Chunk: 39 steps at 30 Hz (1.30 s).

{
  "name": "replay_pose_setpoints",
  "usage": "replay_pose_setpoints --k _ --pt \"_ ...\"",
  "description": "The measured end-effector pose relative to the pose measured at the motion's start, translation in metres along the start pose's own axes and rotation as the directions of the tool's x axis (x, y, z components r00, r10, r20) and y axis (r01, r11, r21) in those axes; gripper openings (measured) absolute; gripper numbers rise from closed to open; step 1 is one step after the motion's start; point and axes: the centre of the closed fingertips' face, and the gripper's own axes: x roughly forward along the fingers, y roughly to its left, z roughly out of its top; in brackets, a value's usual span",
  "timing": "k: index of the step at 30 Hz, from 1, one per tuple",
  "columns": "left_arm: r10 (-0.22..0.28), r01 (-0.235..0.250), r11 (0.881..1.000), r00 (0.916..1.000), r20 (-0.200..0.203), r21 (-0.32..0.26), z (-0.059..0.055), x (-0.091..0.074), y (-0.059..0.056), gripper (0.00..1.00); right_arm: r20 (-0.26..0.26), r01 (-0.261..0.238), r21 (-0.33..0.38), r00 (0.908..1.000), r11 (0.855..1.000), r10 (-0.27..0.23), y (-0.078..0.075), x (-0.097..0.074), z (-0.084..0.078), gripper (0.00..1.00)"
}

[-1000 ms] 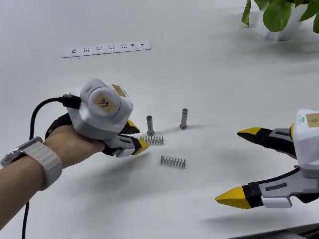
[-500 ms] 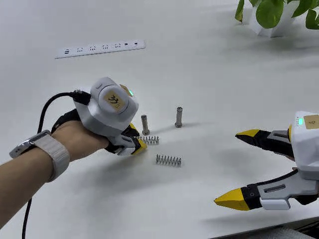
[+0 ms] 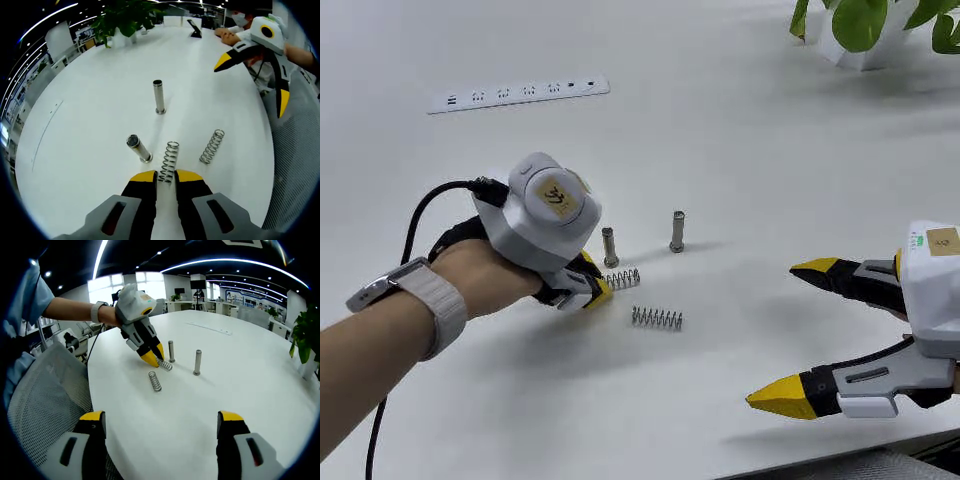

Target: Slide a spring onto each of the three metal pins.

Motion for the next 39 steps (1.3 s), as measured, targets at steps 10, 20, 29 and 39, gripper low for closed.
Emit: replay_pose_setpoints --k 10,20,29,39 --pt "0.001 -0.001 1.0 0.9997 -0.022 -0.007 -0.002 0.0 0.0 0.12 0.0 -0.001 -0.002 1.0 1.0 0.001 0.003 0.001 0.0 0.93" --pt "0.024 -0.022 0.998 0.9993 0.028 -0.055 -0.006 -0.005 -0.005 0.1 0.002 -0.013 -0.003 0.9999 1.0 0.013 0.008 0.004 0.003 0.92" --pt "0.03 -0.007 0.989 0.987 0.158 -0.145 -0.003 -0.026 -0.013 0.1 -0.004 -0.032 -0.011 0.9995 0.999 0.032 0.014 0.01 0.005 0.92" --pt "0.062 -0.001 0.965 0.9723 0.226 -0.261 -0.036 -0.046 -0.024 0.1 -0.018 -0.072 -0.025 0.9973 0.997 0.071 0.025 0.021 0.009 0.92"
